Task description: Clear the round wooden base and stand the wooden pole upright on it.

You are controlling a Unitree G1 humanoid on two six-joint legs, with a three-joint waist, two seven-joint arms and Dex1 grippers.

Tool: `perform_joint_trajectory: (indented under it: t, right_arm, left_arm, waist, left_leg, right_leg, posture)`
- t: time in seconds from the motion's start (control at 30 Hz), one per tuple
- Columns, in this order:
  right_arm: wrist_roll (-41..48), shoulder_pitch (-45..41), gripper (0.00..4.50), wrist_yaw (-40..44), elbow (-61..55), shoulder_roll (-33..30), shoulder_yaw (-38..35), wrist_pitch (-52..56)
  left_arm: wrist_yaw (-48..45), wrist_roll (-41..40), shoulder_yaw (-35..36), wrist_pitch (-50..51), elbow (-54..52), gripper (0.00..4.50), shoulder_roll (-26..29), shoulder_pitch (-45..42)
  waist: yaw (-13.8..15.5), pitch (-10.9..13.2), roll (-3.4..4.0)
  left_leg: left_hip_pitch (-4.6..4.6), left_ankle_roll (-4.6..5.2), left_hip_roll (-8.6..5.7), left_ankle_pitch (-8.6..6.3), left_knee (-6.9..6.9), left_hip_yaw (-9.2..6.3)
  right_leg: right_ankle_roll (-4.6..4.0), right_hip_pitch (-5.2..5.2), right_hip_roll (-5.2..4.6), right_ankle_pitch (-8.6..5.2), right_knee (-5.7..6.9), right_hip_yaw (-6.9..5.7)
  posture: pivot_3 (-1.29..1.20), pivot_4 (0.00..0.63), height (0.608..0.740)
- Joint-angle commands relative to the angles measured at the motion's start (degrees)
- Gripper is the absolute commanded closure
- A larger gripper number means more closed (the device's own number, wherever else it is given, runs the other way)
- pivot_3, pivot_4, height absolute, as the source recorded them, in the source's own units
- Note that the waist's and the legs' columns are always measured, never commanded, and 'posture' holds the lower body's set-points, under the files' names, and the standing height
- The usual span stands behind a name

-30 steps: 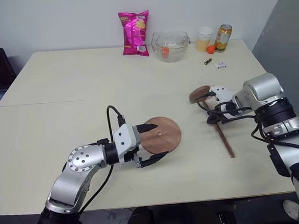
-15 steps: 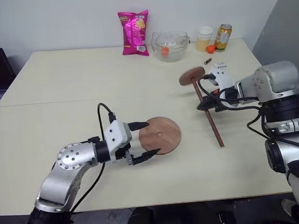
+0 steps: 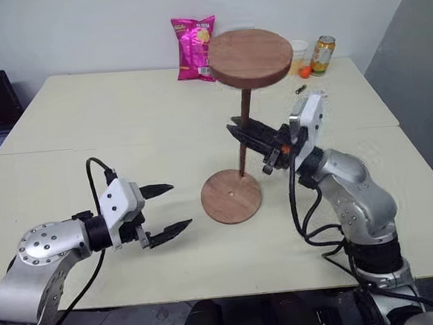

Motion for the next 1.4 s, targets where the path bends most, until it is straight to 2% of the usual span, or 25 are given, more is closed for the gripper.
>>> perform_joint_trajectory:
  t: [0.03, 0.33, 1.4]
  right_arm:
    - [-1.93, 0.43, 4.24, 1.78, 3.58, 1.37, 2.75, -7.48]
    - [-3.51, -0.91, 4.24, 3.61, 12.4, 1.26, 4.04, -12.62]
    - [-6.47, 0.34, 4.24, 6.23, 18.72, 0.13, 6.13, -18.59]
  left_arm:
    - [-1.19, -0.38, 1.24, -0.02, -0.81, 0.0, 2.13, 0.33]
    - [-1.73, 0.22, -1.39, 0.96, -0.24, 0.0, 3.46, -1.18]
    - [-2.52, 0.49, -2.6, -0.19, 0.82, 0.0, 2.82, -1.06]
  waist:
    - [0.01, 0.0, 0.0]
    - [0.09, 0.0, 0.0]
    - [0.18, 0.0, -0.01]
  left_leg:
    - [0.0, 0.0, 0.0, 0.0, 0.0, 0.0]
    - [0.0, 0.0, -0.02, 0.0, 0.02, 0.01]
    - [0.0, 0.0, -0.02, 0.0, 0.02, 0.01]
  right_leg:
    - [0.0, 0.0, 0.0, 0.0, 0.01, 0.01]
    - [-0.01, 0.01, -0.01, 0.0, -0.01, 0.01]
    - [-0.01, 0.0, -0.01, 0.0, 0.0, 0.02]
  posture:
    - [0.0, 0.15, 0.74]
    - [0.0, 0.15, 0.74]
    - [0.0, 0.15, 0.74]
